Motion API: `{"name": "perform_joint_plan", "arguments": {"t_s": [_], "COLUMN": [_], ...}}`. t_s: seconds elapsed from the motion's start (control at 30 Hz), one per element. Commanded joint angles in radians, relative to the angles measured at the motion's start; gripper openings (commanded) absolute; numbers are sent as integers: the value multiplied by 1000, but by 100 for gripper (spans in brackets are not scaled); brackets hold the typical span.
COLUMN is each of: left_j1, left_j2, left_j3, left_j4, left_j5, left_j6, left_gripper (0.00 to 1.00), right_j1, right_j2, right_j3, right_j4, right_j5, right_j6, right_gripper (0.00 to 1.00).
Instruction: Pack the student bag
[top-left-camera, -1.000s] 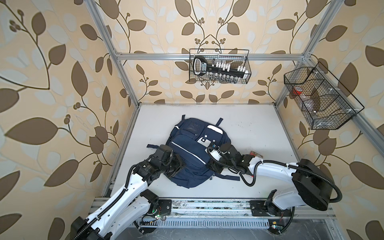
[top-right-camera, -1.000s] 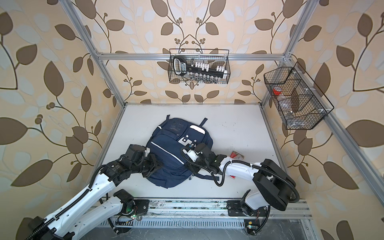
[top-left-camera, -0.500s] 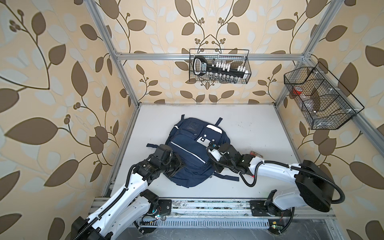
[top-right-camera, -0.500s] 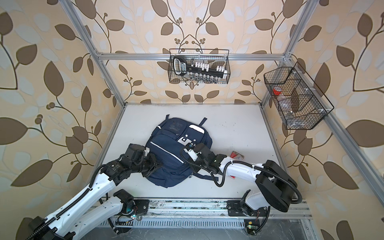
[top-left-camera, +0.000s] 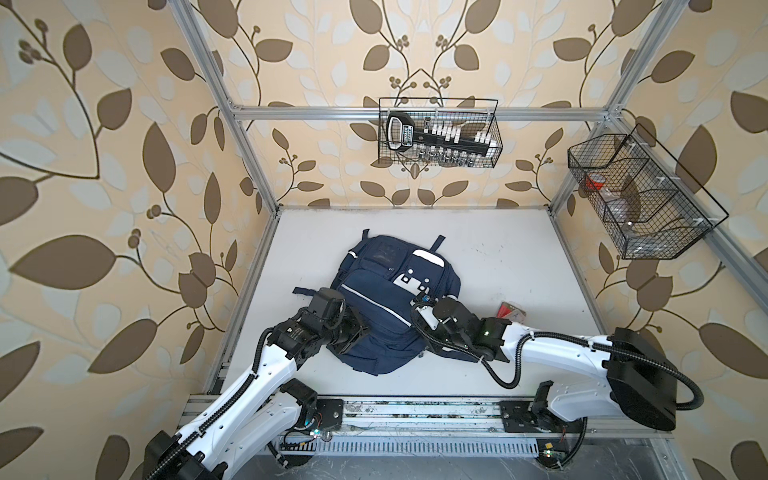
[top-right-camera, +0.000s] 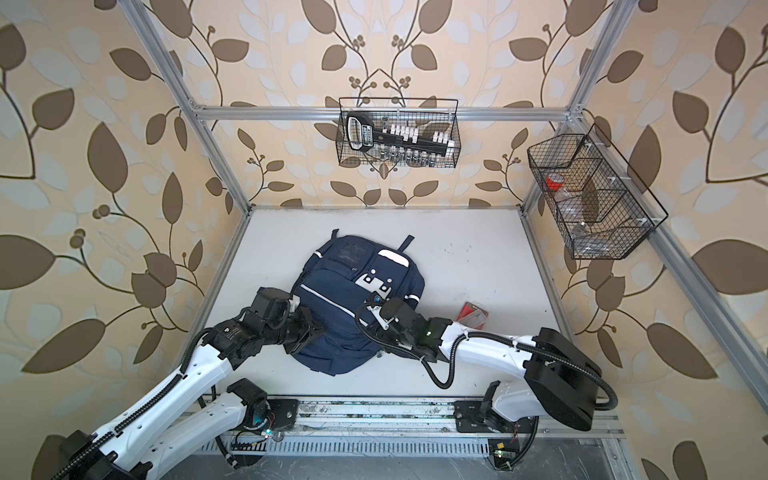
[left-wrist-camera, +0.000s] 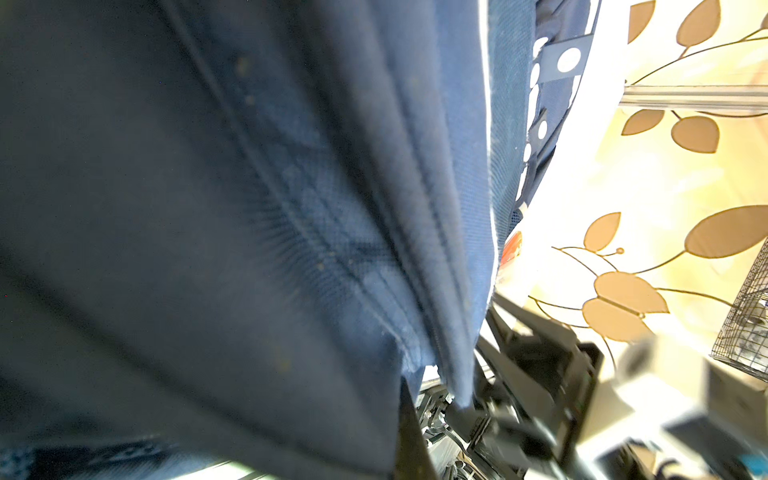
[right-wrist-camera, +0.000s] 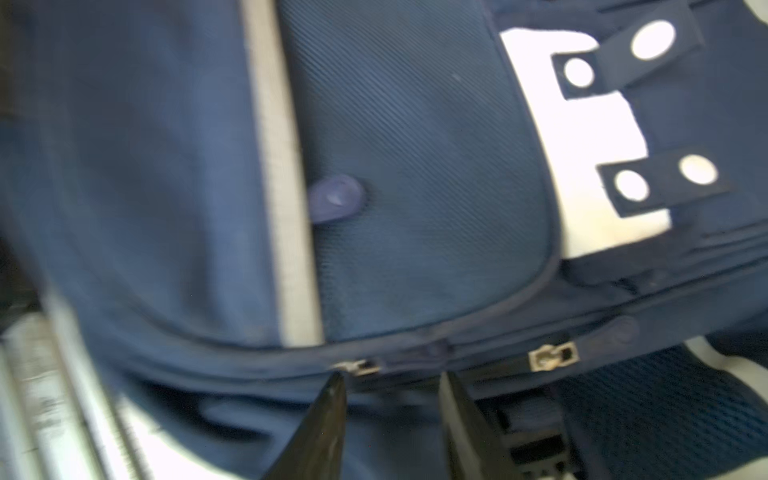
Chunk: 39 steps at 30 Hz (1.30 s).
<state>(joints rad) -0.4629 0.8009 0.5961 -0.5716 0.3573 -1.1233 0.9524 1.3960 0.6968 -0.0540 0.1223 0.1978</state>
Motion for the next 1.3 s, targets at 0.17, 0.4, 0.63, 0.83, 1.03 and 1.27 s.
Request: {"name": "perform_joint_plan", "arguments": {"t_s": [0.17, 0.4, 0.63, 0.83, 1.03, 1.27], "left_j1": [10, 10, 10, 13, 23, 27], "left_j2": [2, 17, 26, 34, 46, 56], "left_j3": [35, 21, 11, 8, 20, 30], "left_j4": [64, 81, 94, 100, 101, 97], "left_j5": [25, 37, 46, 51, 59, 62], "left_j6": [33, 36, 40, 46, 54, 59], "left_gripper": [0, 0, 0, 0, 0, 0], "right_j1": [-12, -20, -61, -61, -31, -23], "right_j2": [84, 70, 105, 120, 120, 110], "right_j3": [35, -14, 2, 24, 16, 11], "right_j4": [60, 176, 204, 192, 203, 193], "right_j5": [71, -31, -161, -301, -328, -240], "right_j6": [-37, -131, -184, -202, -196, -173], "right_gripper": [45, 46, 42, 42, 39, 12]}}
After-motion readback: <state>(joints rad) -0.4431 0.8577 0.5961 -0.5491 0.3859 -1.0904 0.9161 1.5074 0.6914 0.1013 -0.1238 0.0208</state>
